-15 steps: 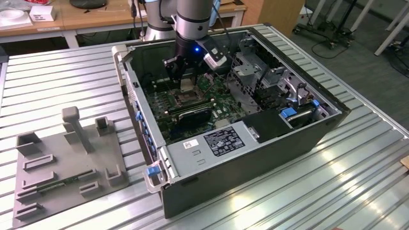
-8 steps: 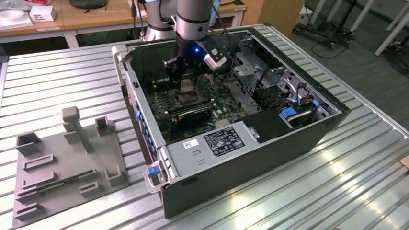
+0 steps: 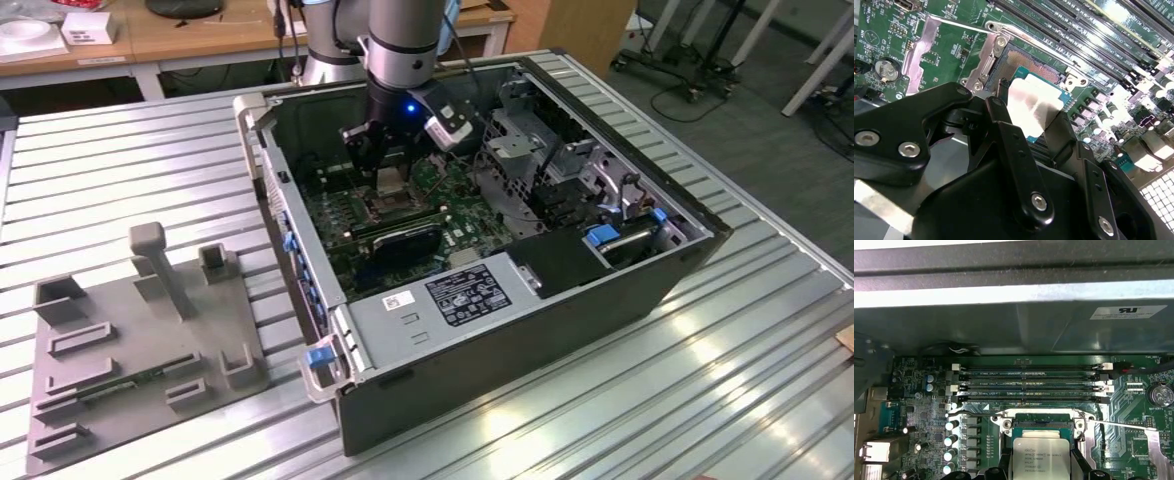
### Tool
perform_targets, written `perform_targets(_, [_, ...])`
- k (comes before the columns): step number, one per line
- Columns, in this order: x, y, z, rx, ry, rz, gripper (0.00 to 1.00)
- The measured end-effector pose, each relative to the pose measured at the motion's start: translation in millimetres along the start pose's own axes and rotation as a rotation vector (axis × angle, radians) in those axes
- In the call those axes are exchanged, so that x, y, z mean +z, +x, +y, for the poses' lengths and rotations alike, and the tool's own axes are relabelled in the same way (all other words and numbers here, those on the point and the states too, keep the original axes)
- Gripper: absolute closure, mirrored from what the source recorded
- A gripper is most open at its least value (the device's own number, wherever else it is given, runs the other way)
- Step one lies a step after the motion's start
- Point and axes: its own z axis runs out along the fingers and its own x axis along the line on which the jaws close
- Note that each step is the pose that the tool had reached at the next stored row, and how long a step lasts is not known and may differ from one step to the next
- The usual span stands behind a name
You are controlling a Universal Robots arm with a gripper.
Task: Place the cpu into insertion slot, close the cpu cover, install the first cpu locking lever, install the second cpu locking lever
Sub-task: 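Place the cpu into insertion slot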
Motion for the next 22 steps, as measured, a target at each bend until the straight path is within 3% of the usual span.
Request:
perform_targets(10, [0.5, 0.0, 0.0, 0.011, -0.0001, -0.0012, 0.46])
perform_targets(22, [2.0, 0.0, -0.2, 0.224, 0.0003, -0.0205, 0.46])
